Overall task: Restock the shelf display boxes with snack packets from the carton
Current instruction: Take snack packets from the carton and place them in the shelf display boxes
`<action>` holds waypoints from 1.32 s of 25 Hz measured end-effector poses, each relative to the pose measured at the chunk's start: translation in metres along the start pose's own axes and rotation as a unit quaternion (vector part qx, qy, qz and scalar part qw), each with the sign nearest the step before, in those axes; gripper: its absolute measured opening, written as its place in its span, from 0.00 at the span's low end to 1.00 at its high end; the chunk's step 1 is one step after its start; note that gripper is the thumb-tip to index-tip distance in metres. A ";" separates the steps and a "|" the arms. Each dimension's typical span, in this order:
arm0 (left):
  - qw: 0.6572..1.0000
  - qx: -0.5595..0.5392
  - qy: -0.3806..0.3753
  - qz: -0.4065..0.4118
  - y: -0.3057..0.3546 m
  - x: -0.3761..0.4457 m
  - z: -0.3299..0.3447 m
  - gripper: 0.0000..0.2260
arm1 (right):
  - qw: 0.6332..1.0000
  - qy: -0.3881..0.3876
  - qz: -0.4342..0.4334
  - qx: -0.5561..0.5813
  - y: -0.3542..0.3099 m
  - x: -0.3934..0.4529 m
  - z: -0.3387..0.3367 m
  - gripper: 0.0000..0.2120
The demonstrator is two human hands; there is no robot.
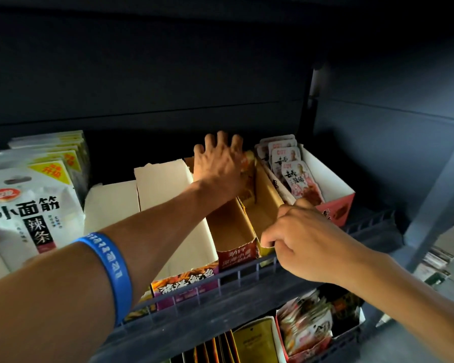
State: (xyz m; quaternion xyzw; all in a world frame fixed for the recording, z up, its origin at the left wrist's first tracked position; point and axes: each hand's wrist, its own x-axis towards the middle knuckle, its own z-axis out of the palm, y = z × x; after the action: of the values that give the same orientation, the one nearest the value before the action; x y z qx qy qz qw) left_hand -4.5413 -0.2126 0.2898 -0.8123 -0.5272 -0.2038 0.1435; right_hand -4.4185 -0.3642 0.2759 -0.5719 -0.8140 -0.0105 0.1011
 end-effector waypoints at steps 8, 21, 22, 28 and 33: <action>0.999 -0.026 -0.043 0.008 -0.001 0.007 -0.003 0.24 | 0.999 -0.028 -0.002 0.018 0.000 -0.001 -0.006 0.21; 0.996 -0.087 -0.016 -0.003 -0.003 0.007 -0.002 0.19 | 0.973 0.157 0.142 -0.089 0.091 0.060 -0.025 0.02; 0.996 -0.082 -0.021 -0.002 -0.003 0.006 -0.001 0.19 | 0.970 0.101 0.171 -0.140 0.101 0.070 -0.028 0.06; 0.996 -0.085 -0.008 0.002 -0.007 0.010 0.005 0.16 | 0.959 -0.050 0.262 -0.094 0.087 0.079 -0.011 0.09; 0.996 -0.087 -0.022 0.007 -0.011 0.009 0.006 0.19 | 0.961 0.053 0.271 -0.020 0.096 0.075 0.004 0.10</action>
State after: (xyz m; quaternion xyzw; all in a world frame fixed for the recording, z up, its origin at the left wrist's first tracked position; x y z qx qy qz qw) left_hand -4.5473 -0.1984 0.2888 -0.8298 -0.5047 -0.2299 0.0620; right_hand -4.3543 -0.2608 0.2754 -0.7719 -0.6213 -0.0289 0.1315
